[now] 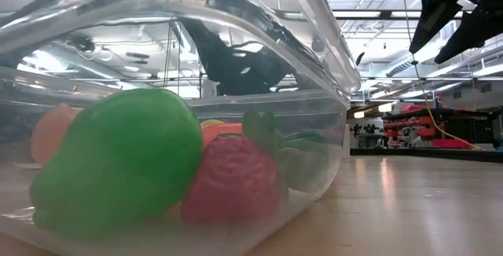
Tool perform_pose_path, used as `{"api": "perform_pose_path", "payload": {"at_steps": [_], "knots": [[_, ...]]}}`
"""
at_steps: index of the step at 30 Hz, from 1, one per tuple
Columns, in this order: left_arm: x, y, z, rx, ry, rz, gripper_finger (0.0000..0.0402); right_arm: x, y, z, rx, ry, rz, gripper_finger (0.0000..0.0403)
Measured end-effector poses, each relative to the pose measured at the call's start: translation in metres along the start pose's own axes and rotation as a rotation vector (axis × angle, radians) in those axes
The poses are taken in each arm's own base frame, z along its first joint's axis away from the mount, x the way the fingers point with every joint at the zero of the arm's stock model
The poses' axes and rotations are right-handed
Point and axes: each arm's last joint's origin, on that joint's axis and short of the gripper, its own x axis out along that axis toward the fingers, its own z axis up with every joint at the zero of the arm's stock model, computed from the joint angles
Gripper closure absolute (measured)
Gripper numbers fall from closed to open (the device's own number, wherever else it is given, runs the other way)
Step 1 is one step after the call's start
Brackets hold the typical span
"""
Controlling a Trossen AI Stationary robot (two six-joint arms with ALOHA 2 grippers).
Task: Pick and placing Produce into tupperware
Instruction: Put the yellow lemon into transparent bin
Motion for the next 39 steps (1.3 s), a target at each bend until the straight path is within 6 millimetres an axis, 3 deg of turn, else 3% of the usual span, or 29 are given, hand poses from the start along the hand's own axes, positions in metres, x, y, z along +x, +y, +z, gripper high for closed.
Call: {"api": "perform_pose_path", "payload": {"at_steps": [9,18,29,39], "knots": [[-0.001,-0.002,-0.005,0.011,0.052,-0.005,0.0056,0.000,0.000,0.000,0.002,0.000,0.000,0.0224],[-0.002,0.000,-0.007,0.011,0.086,0.005,0.0193,0.000,0.000,0.000,0.003,0.000,0.000,0.0231],[-0.008,-0.004,-0.004,0.002,0.114,-0.060,0.0193,0.000,0.000,0.000,-0.004,0.000,0.000,0.0234],[-0.054,-0.019,0.024,0.019,0.157,-0.120,0.0193,0.000,-0.001,0.001,-0.019,-0.008,-0.009,0.0234]]}}
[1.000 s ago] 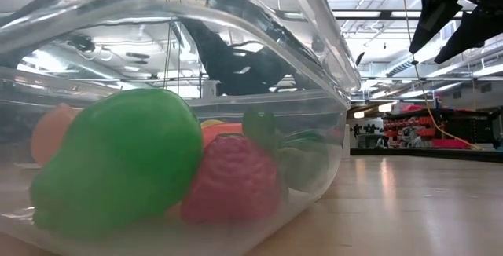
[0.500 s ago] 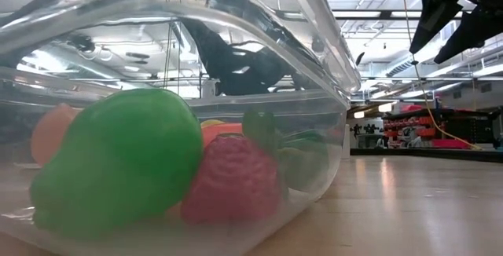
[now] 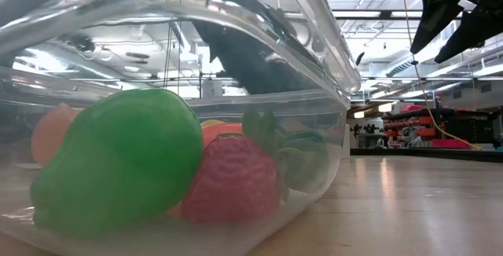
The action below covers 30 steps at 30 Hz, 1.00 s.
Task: Pick and placing Produce into tupperware
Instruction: Put the yellow lemon into transparent bin
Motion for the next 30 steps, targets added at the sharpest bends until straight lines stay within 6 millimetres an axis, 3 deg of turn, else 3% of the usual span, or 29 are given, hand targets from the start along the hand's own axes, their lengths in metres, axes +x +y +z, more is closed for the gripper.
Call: {"api": "perform_pose_path", "payload": {"at_steps": [7,17,30], "knots": [[-0.043,-0.023,0.011,0.031,0.014,-0.033,0.0193,0.000,-0.001,0.001,-0.013,-0.012,-0.008,0.0234],[-0.099,-0.058,0.010,0.114,0.052,-0.070,0.0193,0.000,-0.002,0.001,-0.031,-0.014,-0.011,0.0234],[-0.165,-0.117,0.010,0.218,0.081,-0.162,0.0193,-0.003,-0.003,-0.002,-0.062,-0.006,0.002,0.0234]]}}
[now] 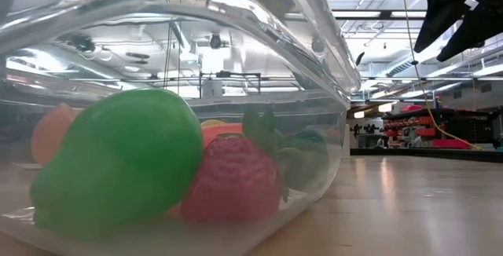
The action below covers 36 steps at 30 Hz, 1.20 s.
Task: Pick and placing Produce into tupperware
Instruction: Put the yellow lemon into transparent bin
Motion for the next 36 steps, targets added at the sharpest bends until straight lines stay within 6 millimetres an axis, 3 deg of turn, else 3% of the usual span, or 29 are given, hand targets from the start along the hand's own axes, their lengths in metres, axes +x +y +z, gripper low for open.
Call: {"api": "perform_pose_path", "payload": {"at_steps": [12,18,24,28,36], "knots": [[-0.074,-0.060,0.028,0.085,-0.044,-0.112,0.0193,-0.001,0.001,-0.001,0.009,0.005,0.010,0.0234],[-0.096,-0.071,0.021,0.108,0.036,-0.079,0.0193,-0.001,0.002,-0.002,0.007,0.011,0.023,0.0234],[-0.086,-0.084,-0.004,0.159,0.213,-0.026,0.0193,-0.001,0.003,-0.002,0.006,0.013,0.027,0.0234],[-0.067,-0.099,-0.015,0.195,0.268,-0.027,0.0193,-0.001,0.003,-0.002,0.007,0.015,0.032,0.0234],[-0.003,-0.116,-0.043,0.276,0.431,0.026,0.0193,0.000,0.005,-0.004,0.008,0.013,0.035,0.0234]]}}
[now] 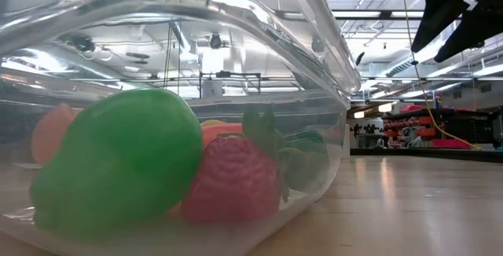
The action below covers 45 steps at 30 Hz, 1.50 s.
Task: Pick and placing Produce into tupperware
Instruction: Put the yellow lemon into transparent bin
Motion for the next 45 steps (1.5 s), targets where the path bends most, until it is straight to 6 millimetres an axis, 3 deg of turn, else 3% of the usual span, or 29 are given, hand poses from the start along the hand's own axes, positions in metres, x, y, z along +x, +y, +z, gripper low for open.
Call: {"api": "perform_pose_path", "payload": {"at_steps": [5,10,28,40,45], "knots": [[0.036,-0.003,0.003,-0.008,0.075,0.030,0.0193,0.001,0.001,-0.001,0.000,0.001,0.001,0.0234],[0.058,-0.004,0.003,-0.070,0.118,0.053,0.0193,0.001,0.001,-0.001,-0.003,0.002,0.001,0.0234],[0.068,-0.026,-0.007,-0.181,0.164,0.016,0.0191,0.001,0.002,-0.002,0.003,0.005,0.010,0.0234],[0.114,-0.038,-0.039,-0.195,0.234,0.012,0.0190,0.001,0.005,-0.003,0.011,0.016,0.033,0.0234],[0.122,-0.040,-0.043,-0.189,0.210,0.018,0.0191,0.001,0.006,-0.004,0.017,0.020,0.041,0.0234]]}}
